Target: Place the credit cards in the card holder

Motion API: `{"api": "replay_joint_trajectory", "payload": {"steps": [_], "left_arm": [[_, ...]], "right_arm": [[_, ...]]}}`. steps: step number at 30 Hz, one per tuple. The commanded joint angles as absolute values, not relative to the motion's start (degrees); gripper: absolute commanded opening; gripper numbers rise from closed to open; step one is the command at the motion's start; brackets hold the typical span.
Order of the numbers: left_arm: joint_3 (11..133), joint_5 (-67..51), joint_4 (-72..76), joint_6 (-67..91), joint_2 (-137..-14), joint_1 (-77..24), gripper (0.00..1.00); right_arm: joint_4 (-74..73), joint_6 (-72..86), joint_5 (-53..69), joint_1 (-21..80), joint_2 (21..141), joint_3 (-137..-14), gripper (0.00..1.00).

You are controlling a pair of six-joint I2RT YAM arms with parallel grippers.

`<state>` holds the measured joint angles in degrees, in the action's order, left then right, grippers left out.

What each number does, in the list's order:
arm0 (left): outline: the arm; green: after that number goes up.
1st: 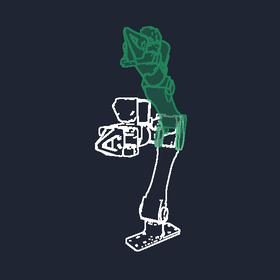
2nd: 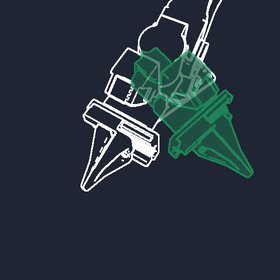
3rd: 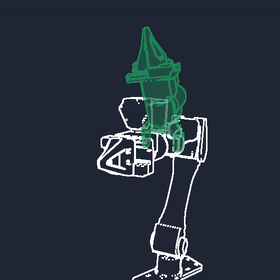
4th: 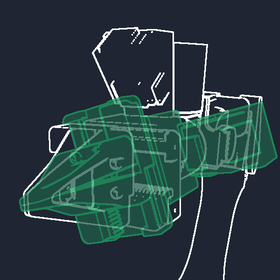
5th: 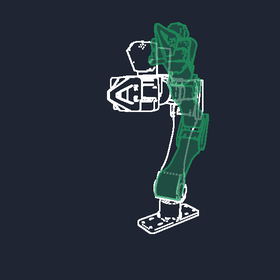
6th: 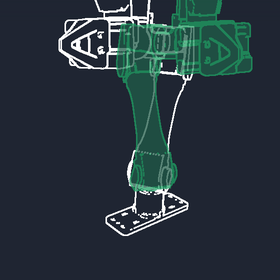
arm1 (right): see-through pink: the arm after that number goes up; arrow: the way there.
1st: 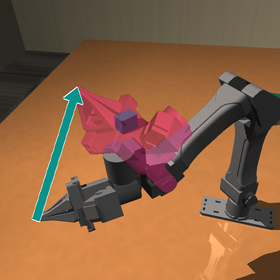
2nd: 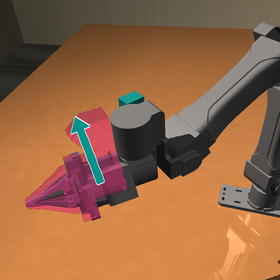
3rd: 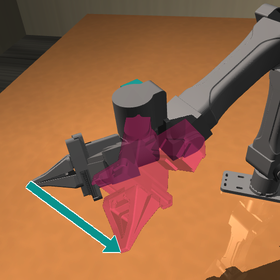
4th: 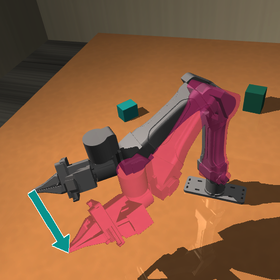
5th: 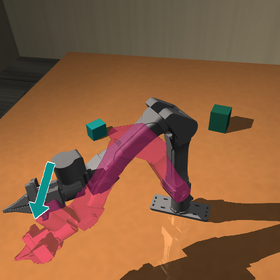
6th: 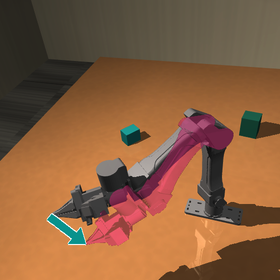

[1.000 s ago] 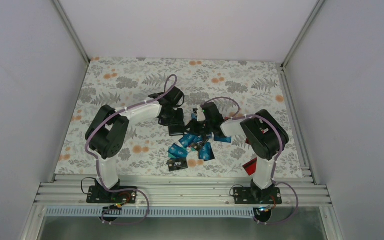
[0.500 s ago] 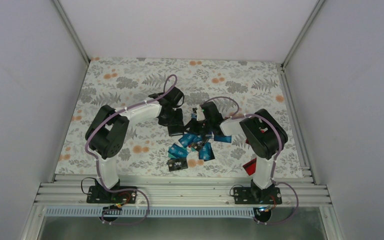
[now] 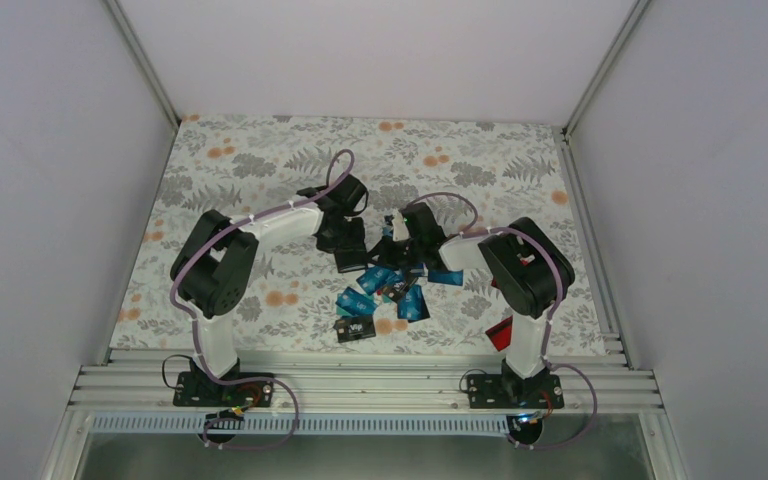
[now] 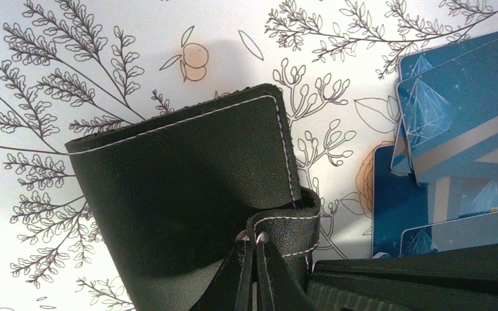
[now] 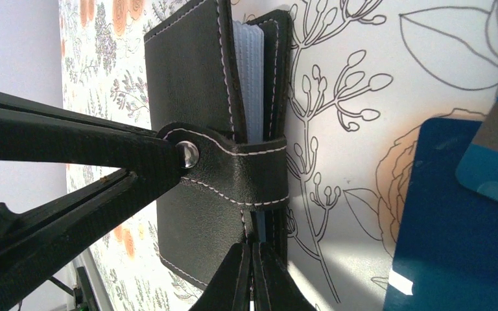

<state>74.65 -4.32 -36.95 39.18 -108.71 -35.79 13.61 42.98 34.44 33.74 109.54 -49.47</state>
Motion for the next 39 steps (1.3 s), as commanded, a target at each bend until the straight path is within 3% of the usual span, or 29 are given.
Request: {"api": "replay_joint_trajectory", "payload": {"steps": [1, 18, 37, 39], "left_arm": [[72.8, -3.1, -37.9, 38.8, -108.5, -35.5, 0.02], [63.9, -3.9, -32.5, 39.3, -107.4, -31.7, 0.02], [59.3, -13.6, -29.5, 34.1, -108.9, -24.9, 0.03], [60.0, -13.5, -29.4, 33.8, -108.2, -24.9, 0.08]], "right_arm": [[9.7, 42.1, 31.0, 34.2, 112.0, -49.9, 0.04], [8.2, 42.1, 30.2, 34.2, 112.4, -50.4, 0.04], [6.2, 41.2, 30.9, 34.1, 112.2, -52.3, 0.04], [5.7, 40.5, 31.4, 34.2, 111.2, -53.0, 0.04]]}}
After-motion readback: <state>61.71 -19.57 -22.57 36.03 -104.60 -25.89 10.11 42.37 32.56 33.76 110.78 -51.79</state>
